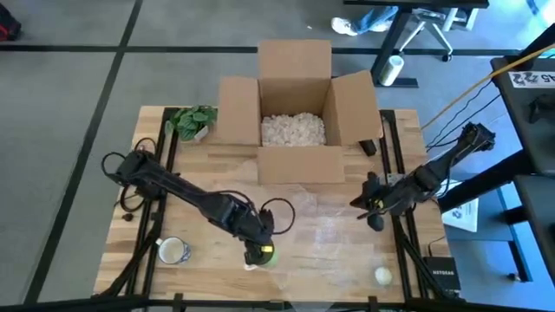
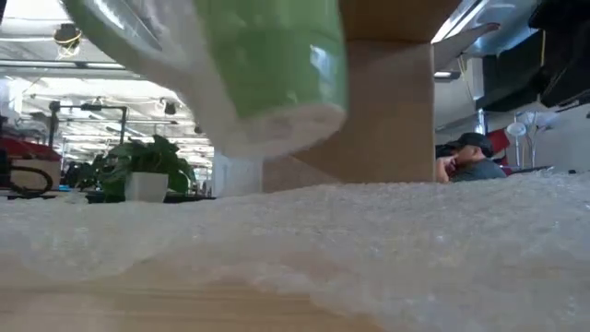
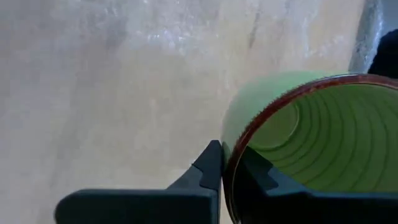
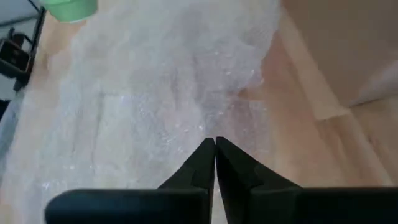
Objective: Wrap mug
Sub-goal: Put the green mug on the bubble wrap
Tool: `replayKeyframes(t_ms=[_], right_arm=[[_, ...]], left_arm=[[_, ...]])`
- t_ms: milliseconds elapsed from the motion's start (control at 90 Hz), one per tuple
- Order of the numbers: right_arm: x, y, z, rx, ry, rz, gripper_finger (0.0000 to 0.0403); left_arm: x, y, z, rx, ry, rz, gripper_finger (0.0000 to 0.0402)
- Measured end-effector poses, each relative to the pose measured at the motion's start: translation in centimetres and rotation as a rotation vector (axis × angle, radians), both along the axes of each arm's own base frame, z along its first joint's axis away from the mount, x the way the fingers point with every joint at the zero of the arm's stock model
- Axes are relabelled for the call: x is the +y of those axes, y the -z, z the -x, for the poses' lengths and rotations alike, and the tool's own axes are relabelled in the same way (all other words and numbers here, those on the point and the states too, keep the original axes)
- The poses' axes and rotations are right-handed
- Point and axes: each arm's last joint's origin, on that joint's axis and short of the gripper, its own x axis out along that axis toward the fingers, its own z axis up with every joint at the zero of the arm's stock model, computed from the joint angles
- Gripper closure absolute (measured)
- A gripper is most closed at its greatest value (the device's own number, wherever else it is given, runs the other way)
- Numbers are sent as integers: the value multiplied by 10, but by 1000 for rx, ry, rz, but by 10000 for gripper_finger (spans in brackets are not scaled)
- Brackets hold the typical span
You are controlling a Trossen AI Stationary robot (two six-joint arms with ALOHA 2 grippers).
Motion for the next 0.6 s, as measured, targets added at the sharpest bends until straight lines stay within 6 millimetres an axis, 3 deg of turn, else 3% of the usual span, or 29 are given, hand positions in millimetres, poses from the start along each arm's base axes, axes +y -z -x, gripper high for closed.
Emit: replayKeyframes(t_ms=[211, 411, 600], right_arm=[[16, -3, -3, 49, -55, -16, 403], [28, 6, -4, 99, -36, -29, 403], [39, 15, -15, 110, -22, -30, 403]], left_arm=[[8, 13, -15, -32, 34, -57, 401], [29, 11, -24, -86, 46, -210, 401], [48, 13, -31, -82, 64, -225, 401]])
